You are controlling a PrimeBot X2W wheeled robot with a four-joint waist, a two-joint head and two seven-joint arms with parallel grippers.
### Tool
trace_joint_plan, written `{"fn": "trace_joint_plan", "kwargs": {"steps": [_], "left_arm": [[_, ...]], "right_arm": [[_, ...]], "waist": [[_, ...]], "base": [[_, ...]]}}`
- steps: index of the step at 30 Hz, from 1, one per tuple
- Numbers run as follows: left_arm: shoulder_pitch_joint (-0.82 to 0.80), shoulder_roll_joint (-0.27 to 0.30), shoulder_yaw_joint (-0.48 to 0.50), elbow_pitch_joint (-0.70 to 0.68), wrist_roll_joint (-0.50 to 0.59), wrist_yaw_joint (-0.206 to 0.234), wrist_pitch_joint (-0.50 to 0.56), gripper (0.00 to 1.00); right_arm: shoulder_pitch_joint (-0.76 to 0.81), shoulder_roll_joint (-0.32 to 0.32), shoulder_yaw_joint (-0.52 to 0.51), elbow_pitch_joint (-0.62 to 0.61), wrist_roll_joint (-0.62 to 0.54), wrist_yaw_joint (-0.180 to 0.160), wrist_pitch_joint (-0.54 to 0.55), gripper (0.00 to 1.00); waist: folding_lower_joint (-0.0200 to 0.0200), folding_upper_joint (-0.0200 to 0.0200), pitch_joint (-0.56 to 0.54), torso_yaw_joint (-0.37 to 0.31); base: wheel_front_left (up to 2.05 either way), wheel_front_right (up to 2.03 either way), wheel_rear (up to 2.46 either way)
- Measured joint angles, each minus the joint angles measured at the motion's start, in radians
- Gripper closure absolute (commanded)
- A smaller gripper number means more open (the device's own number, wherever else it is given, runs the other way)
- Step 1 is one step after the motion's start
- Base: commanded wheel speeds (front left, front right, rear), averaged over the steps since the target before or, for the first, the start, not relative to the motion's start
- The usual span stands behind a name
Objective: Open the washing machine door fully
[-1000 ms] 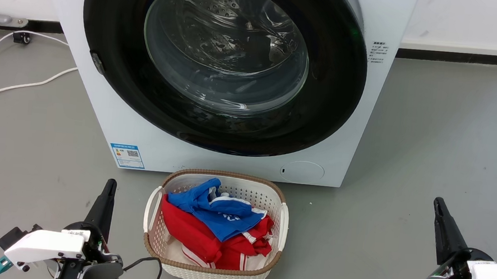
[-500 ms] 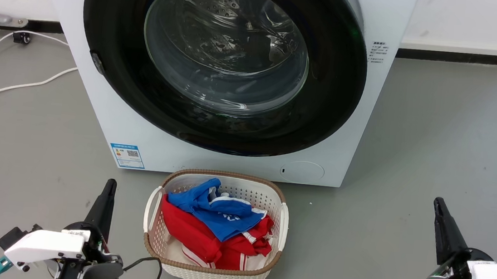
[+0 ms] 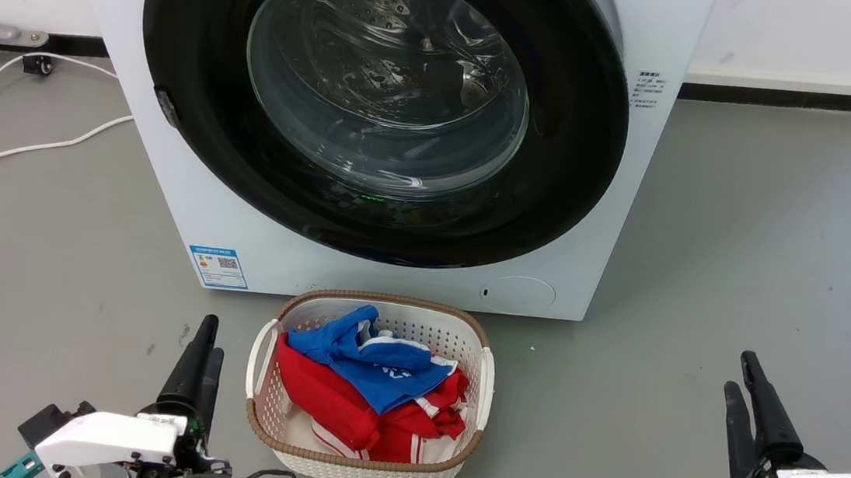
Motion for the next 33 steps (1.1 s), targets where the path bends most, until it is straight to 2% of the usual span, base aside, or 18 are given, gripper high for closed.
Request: {"fn": "trace_joint_plan", "kwargs": {"steps": [7, 19, 33], "left_arm": [[0.0, 0.0, -0.021, -0.023, 0.139, 0.0, -0.032, 0.0], [0.0, 0.001, -0.052, -0.058, 0.433, 0.001, -0.08, 0.0], [-0.001, 0.028, -0.107, -0.079, 0.733, 0.036, -0.131, 0.0]], "right_arm": [[0.011, -0.009, 0.018, -0.027, -0.123, 0.0, -0.032, 0.0], [0.017, -0.018, 0.031, -0.076, -0.427, 0.0, -0.079, 0.0], [0.026, -0.026, 0.058, -0.131, -0.731, 0.0, -0.084, 0.0]], "waist": [[0.0, 0.0, -0.001, 0.001], [0.0, 0.0, 0.0, 0.0], [0.0, 0.0, 0.003, 0.002]], "base": [[0.0, 0.0, 0.0], [0.0, 0.0, 0.0], [0.0, 0.0, 0.0]]}}
